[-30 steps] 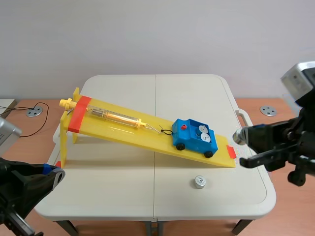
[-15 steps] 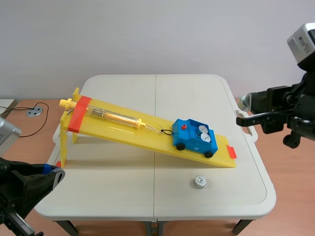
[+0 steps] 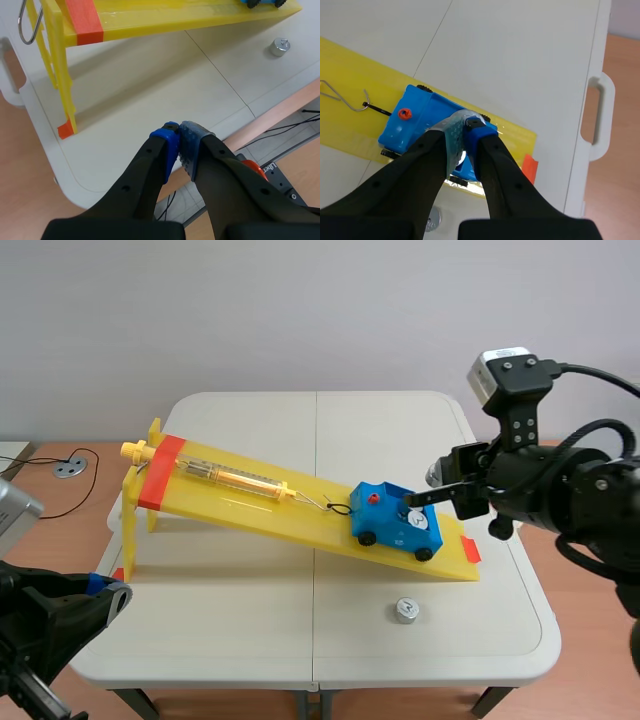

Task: Place the four metal weights on the blue cart on the ramp.

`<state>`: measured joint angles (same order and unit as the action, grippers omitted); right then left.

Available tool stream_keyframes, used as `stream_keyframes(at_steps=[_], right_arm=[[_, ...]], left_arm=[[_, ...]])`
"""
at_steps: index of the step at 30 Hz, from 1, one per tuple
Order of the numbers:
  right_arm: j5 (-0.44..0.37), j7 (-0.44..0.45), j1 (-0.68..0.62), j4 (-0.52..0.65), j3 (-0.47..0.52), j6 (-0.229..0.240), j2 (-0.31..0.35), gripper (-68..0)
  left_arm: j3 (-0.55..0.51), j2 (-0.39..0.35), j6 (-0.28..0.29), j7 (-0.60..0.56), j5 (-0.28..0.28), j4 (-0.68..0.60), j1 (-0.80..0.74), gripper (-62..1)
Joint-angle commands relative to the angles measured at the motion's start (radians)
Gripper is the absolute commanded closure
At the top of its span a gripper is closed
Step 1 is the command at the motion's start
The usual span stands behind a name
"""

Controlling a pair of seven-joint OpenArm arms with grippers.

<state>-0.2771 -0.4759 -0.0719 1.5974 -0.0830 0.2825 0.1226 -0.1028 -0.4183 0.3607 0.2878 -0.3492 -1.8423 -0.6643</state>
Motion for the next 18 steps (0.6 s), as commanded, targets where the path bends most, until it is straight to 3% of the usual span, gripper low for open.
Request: stream_keyframes(at_steps=[1, 18], right_arm=[[-0.02, 0.161, 0.108, 0.07, -0.006, -0.051, -0.007, -0.7], [0.085, 0.195, 0.225, -0.119, -0.087, -0.119, -0.068, -0.7]], left_arm=[[-0.014, 0.005, 0.01, -0.084, -0.074, -0.067, 0.019, -3.4], [-0.014, 0.006, 0.01, -0.084, -0.074, -0.067, 0.019, -3.4]])
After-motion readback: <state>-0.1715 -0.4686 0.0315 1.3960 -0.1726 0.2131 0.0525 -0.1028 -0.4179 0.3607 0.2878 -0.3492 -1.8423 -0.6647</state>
